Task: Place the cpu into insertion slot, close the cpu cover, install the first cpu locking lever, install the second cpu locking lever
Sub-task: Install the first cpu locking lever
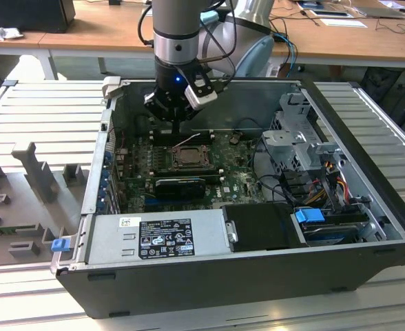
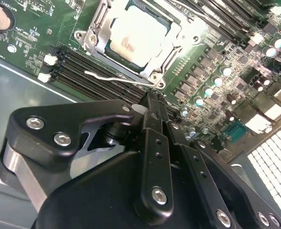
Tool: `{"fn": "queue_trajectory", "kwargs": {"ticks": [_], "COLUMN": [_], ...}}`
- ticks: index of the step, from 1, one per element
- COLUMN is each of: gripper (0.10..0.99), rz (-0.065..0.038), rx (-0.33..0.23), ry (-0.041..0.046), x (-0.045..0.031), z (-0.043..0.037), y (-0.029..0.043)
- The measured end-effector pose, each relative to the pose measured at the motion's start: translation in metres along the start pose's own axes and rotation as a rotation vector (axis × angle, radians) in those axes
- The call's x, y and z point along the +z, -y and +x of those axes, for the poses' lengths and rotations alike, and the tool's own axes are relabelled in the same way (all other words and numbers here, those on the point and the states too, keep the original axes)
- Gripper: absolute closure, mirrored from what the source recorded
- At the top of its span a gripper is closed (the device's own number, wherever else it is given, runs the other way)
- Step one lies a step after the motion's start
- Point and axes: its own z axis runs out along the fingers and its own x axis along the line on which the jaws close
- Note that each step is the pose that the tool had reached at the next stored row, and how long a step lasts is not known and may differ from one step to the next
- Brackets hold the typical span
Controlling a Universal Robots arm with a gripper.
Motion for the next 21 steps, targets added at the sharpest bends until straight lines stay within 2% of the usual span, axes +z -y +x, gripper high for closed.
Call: {"fn": "queue_trajectory", "kwargs": {"ticks": [2, 5, 6, 7, 10, 17, 21], "gripper": [0.980, 0.980, 0.980, 0.980, 0.980, 0.980, 0.980], "rz": [-0.012, -0.068, -0.082, -0.088, -0.088, -0.088, -0.088], "rx": [0.000, 0.000, 0.000, 0.000, 0.000, 0.000, -0.003], "ry": [0.0004, 0.0025, 0.0031, 0.0036, 0.0033, 0.0034, 0.0031], "x": [0.0012, 0.0019, 0.0022, 0.0032, 0.0086, 0.0110, 0.0147], "z": [-0.0010, -0.0036, -0.0042, -0.0050, -0.0079, -0.0140, -0.0213], "y": [0.0012, 0.0030, 0.0037, 0.0041, 0.0047, 0.0050, 0.0054]}}
